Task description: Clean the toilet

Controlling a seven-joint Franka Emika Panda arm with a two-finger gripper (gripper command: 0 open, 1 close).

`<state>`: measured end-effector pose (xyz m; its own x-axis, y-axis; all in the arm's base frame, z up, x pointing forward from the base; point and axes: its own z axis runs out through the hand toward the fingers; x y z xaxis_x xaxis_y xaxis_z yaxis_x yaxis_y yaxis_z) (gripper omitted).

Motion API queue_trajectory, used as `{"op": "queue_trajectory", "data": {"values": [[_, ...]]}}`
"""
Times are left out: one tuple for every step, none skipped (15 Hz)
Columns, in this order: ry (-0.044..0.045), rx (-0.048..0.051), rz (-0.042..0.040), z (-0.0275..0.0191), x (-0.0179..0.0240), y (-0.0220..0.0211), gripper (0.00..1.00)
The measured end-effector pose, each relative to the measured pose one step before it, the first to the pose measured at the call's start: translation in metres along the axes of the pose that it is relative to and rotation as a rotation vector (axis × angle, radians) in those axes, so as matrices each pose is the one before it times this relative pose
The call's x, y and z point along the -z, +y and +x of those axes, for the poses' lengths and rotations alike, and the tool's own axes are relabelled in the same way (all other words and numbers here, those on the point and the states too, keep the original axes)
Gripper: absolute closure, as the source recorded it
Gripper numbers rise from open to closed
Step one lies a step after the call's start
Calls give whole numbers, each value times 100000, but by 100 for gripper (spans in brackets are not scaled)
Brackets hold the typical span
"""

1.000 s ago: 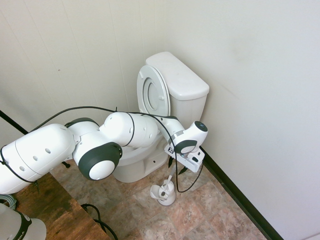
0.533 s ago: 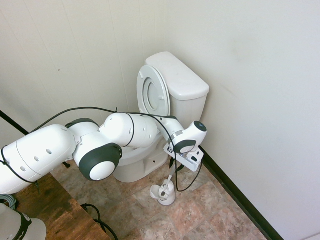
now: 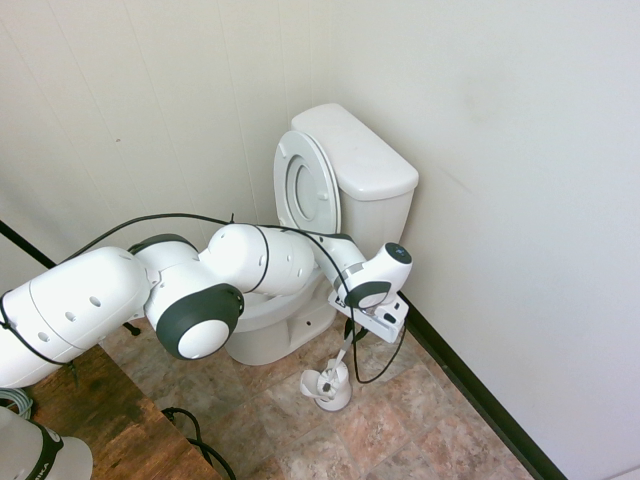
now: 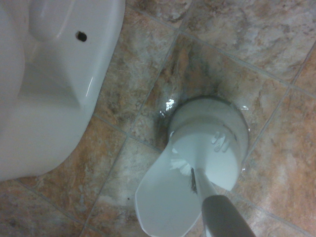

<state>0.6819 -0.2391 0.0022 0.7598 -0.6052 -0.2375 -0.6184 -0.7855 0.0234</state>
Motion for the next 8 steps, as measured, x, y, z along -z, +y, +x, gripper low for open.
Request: {"op": "queue_trajectory", "data": {"values": [[1067, 748, 94, -344, -84, 116, 100], [1092, 914, 97, -398, -67, 175, 100], [911, 875, 45, -442, -64, 236, 100], [791, 833, 13, -478, -83, 293, 100], [611, 872, -51, -537, -148, 332, 100], [909, 623, -43, -602, -174, 359, 100], [1006, 629, -35, -677, -108, 328, 100], [638, 786, -123, -767, -112, 184, 100]]}}
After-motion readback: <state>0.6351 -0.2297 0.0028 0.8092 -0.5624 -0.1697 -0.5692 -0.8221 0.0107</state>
